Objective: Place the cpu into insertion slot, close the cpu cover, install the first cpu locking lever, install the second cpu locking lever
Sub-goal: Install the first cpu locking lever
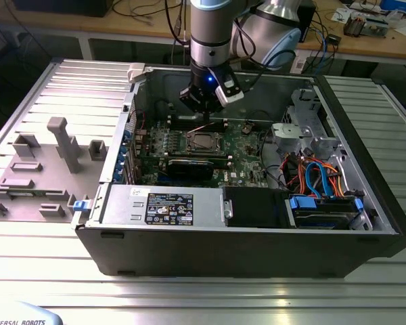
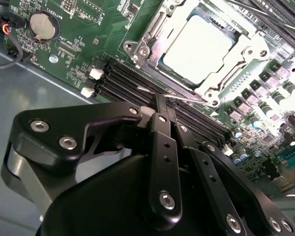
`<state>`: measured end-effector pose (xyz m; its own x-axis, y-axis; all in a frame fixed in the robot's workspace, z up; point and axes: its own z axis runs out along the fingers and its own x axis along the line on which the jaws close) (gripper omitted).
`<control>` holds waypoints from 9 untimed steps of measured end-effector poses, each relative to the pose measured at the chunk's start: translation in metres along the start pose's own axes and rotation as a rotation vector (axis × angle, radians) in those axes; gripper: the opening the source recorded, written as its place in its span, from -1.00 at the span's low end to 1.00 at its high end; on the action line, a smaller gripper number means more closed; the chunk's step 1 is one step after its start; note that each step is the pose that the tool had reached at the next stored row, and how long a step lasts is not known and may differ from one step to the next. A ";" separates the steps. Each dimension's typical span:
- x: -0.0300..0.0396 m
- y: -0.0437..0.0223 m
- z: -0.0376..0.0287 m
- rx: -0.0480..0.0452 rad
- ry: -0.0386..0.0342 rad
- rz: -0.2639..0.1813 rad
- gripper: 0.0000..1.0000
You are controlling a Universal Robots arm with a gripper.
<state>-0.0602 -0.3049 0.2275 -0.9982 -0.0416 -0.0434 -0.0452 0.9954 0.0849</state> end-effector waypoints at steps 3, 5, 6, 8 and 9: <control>0.0000 -0.0004 0.0001 -0.0001 -0.0001 0.000 -0.79; -0.0005 -0.0006 0.0003 0.0001 0.0001 0.000 -0.79; -0.0010 -0.0006 0.0005 0.0001 0.0000 0.001 -0.79; -0.0031 -0.0007 0.0017 -0.0001 -0.0003 0.002 -0.79; -0.0037 -0.0008 0.0022 -0.0002 -0.0004 0.002 -0.79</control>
<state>-0.0564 -0.3053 0.2254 -0.9983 -0.0396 -0.0436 -0.0432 0.9954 0.0851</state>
